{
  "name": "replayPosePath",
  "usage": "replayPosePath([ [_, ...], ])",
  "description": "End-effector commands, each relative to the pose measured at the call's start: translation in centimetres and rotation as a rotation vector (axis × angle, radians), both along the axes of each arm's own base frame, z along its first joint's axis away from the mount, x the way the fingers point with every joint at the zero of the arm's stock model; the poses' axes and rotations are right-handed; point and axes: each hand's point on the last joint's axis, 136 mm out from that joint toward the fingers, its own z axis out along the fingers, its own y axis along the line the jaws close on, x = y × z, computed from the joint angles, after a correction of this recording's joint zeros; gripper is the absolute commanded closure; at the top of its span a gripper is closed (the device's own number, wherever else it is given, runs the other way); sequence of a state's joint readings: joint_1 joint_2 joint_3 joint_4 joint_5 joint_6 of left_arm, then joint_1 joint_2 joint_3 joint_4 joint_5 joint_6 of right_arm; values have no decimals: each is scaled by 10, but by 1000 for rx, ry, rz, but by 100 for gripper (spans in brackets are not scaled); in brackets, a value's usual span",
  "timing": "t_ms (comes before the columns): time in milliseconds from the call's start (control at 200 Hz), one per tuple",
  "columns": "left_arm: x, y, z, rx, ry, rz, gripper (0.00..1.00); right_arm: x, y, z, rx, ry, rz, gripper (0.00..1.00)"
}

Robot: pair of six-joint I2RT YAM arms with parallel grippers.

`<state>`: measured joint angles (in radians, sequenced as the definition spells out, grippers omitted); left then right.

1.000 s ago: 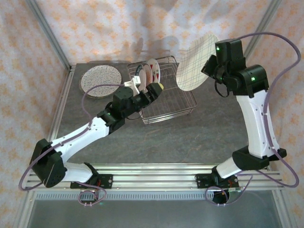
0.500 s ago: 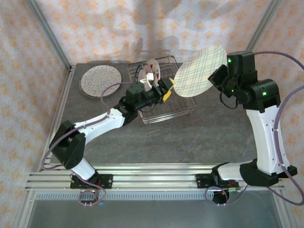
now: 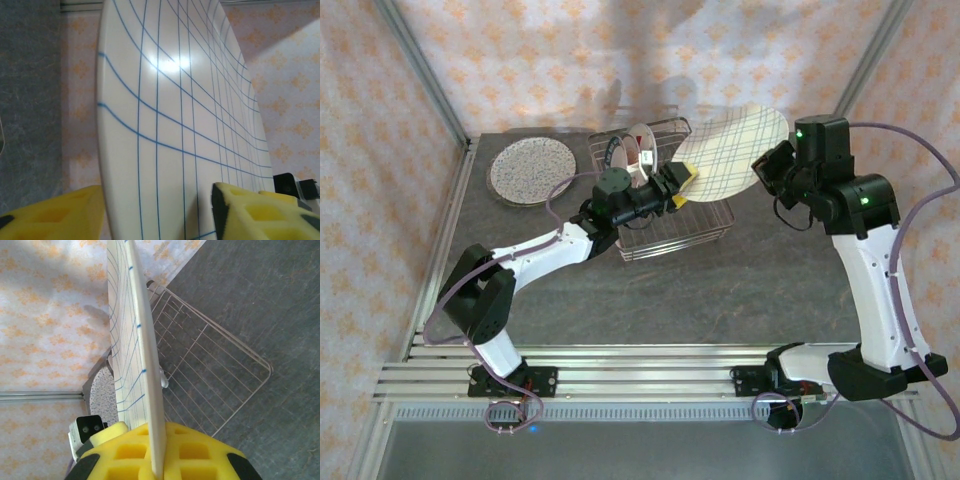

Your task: Unload the plates from the dish rack

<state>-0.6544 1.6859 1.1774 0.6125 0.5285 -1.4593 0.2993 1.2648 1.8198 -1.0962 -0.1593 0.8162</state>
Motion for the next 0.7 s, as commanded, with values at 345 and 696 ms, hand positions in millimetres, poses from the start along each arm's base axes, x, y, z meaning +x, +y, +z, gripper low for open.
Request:
replayPosePath([
  [345,-1,11,22,-54,-42,-7,78,0,1,14,80,-92,-11,100],
  [696,0,16,33,-93,-60,-4,100,-2,-2,7,12,-87,17,92],
])
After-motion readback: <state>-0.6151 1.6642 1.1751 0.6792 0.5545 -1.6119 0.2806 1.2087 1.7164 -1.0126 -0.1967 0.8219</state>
